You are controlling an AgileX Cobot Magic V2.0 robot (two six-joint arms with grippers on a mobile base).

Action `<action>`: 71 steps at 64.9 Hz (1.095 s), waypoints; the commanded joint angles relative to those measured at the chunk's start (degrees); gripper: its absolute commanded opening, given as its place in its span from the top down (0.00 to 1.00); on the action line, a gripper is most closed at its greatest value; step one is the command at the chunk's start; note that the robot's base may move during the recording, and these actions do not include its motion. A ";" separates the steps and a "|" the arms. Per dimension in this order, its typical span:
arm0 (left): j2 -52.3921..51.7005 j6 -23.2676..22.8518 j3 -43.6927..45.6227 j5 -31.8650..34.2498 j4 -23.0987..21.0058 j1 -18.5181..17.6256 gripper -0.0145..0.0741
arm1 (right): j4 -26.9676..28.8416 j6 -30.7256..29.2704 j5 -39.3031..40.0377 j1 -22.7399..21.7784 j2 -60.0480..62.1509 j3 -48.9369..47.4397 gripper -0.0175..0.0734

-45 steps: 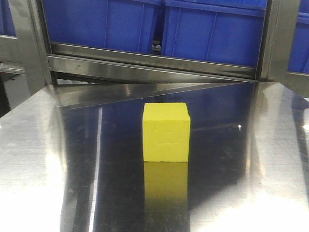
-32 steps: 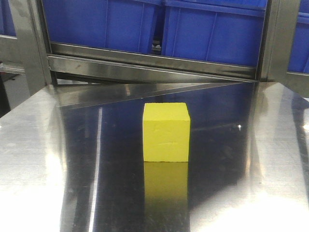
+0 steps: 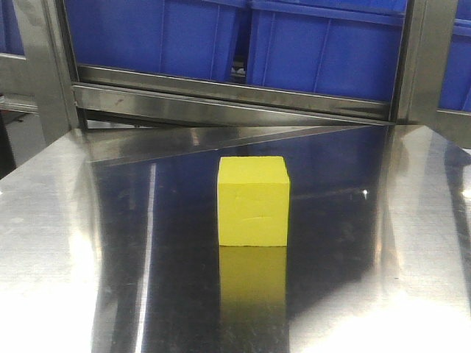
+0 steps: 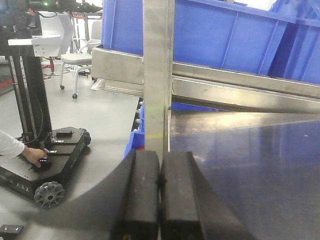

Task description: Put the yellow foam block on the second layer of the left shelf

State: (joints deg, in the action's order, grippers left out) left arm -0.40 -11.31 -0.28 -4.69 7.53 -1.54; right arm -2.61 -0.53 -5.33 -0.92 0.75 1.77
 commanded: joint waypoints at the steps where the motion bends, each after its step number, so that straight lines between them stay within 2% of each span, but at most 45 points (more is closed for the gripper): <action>1: 0.46 -0.22 -1.48 5.04 -0.13 -0.14 0.68 | -0.37 -0.25 6.91 -0.36 0.86 -1.29 0.75; 8: 0.46 -0.22 -1.48 5.04 -0.13 -0.14 0.68 | -0.37 -0.25 7.44 -0.36 0.86 -3.06 0.75; 15: 0.46 -0.22 -1.48 5.04 -0.13 -0.14 0.68 | -0.37 -0.25 4.36 -0.36 0.44 -8.52 0.75; 24: 0.46 -0.22 -1.48 5.04 -0.13 -0.14 0.68 | -0.37 -0.25 -2.85 -0.36 -4.49 -18.14 0.75; 38: 0.46 -0.22 -1.48 5.04 -0.13 -0.14 0.68 | 0.35 -0.25 -14.89 -0.33 -18.58 -35.37 0.73; 45: 0.46 -0.22 -1.48 5.04 -0.13 -0.14 0.68 | 0.62 -0.25 -21.00 0.21 -24.90 -43.17 0.61; 60: 0.46 -0.22 -1.48 5.04 -0.13 -0.14 0.68 | 0.49 -0.25 -32.71 7.56 -37.54 -55.05 0.14; 62: 0.46 -0.22 -1.48 5.04 -0.13 -0.14 0.68 | -0.07 -0.25 -33.13 8.76 -39.36 -55.96 0.11; 71: 0.46 -0.22 -1.48 5.04 -0.13 -0.14 0.68 | -0.73 -0.18 -35.12 15.23 -46.87 -58.41 0.12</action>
State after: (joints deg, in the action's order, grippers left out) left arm -0.40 -11.31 -0.28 -4.69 7.53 -1.54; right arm -2.62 -0.53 -42.60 11.20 -42.14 -53.53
